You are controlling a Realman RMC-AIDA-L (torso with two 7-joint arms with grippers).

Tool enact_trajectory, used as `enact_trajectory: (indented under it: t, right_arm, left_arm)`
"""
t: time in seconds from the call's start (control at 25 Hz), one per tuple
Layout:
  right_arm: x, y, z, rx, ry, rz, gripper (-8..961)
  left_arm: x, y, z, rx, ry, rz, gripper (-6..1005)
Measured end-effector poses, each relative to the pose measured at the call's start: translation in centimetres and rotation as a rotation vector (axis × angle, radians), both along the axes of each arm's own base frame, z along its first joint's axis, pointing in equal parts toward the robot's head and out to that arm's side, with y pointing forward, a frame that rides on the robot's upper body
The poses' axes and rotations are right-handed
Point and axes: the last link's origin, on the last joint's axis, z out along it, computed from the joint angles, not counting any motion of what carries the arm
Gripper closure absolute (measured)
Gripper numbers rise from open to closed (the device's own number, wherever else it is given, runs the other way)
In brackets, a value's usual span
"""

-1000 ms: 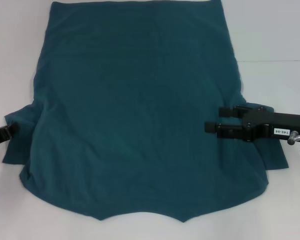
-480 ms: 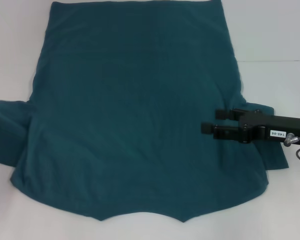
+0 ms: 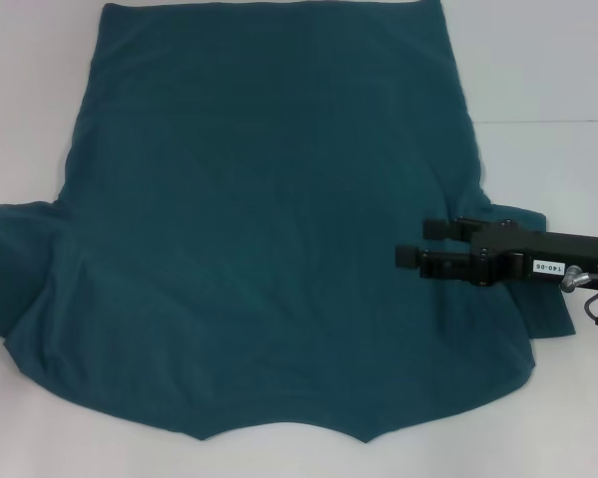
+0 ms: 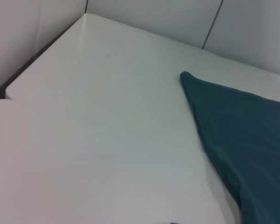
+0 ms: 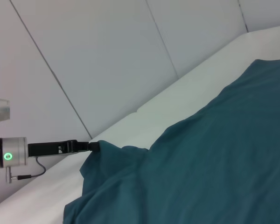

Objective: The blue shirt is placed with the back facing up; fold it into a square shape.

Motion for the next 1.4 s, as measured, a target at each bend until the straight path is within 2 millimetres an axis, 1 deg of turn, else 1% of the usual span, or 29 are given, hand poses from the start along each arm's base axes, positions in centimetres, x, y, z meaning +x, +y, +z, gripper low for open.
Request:
enact_trajectory:
  t: [0.24,0.44,0.64,0.8,1.0,1.4]
  right_arm:
    - [-0.1,0.0,0.0,0.000,0.004,0.001,67]
    - [-0.1,0.0,0.0,0.000,0.004,0.003,67]
    - [-0.1,0.0,0.0,0.000,0.004,0.003,66]
    - [-0.1,0.0,0.0,-0.001,0.005,0.003,66]
    - [0.0,-0.1,0.0,-0.002,0.006,0.002,66]
    - [-0.1,0.0,0.0,0.001,0.001,0.006,66]
  left_arm:
    - [0.2,0.3,0.4,0.009,0.011,-0.005,999]
    - [0.7,1.0,1.1,0.020,0.029,-0.025,998]
    - [1.2,1.4,1.3,0.020,0.033,-0.040,998]
    - [1.4,1.4,1.0,0.013,0.024,-0.049,990]
    - [2.7,1.1,0.3,-0.039,-0.068,-0.116,971]
    - [6.4,0.6,-1.1,-0.159,-0.248,-0.262,933]
